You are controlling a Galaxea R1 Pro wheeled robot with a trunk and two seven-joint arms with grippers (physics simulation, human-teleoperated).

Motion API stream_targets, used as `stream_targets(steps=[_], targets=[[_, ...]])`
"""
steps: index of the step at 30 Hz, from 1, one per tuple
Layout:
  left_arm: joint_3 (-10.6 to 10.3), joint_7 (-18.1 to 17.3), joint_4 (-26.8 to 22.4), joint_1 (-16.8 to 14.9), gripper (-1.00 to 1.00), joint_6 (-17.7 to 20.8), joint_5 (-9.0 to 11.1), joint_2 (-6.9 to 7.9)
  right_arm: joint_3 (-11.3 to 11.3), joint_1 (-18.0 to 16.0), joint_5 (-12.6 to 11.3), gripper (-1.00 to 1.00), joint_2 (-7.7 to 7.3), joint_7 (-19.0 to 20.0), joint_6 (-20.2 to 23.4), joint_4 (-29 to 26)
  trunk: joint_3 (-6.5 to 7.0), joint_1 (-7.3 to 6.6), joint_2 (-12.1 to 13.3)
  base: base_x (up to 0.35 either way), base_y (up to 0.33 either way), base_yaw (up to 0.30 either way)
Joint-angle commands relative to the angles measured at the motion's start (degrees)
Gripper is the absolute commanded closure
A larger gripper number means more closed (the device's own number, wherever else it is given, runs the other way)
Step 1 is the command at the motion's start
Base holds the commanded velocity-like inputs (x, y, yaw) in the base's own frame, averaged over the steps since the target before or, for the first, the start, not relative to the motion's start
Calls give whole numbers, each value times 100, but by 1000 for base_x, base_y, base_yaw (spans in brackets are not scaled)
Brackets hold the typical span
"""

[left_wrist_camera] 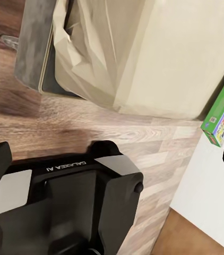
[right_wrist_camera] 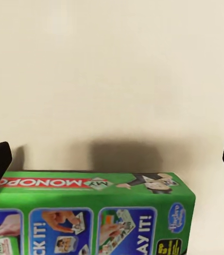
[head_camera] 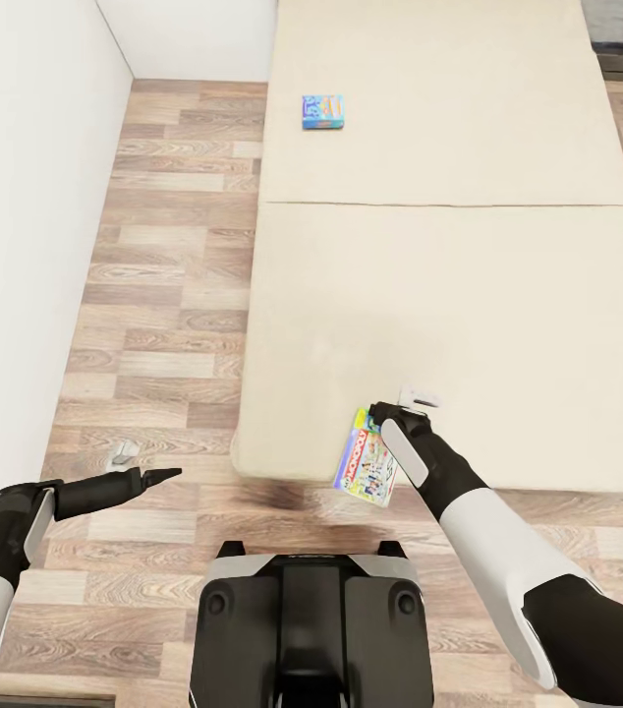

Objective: Put all the toys in the child's room - the three board games (two on the bed and one on the table), the two jigsaw puzzles on the table, and the tennis ball on the table - inside the toy box on the table in the child's room.

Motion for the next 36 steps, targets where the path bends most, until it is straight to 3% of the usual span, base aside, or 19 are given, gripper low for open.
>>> stream_targets(steps=[1,26,30,36], targets=[[10,-19,-1,-2,-100,54,1,0,26,-2,-36,-100,-1,-45,20,-7,-6,3,-9,-56,0,0],[13,-19,-1,-2,-100,45,1,5,14,-3,-45,-100,-5,-44,19,-23,-6,3,-9,-31,0,0],[14,-19,-1,-2,-100,45,1,5,2,-3,-51,-100,-19,-45,19,-117,-6,3,-9,0,0,0],[12,-19,-1,-2,-100,45,1,5,1,7,-53,-100,-28,-101,51,-695,-6,3,-9,0,0,0]])
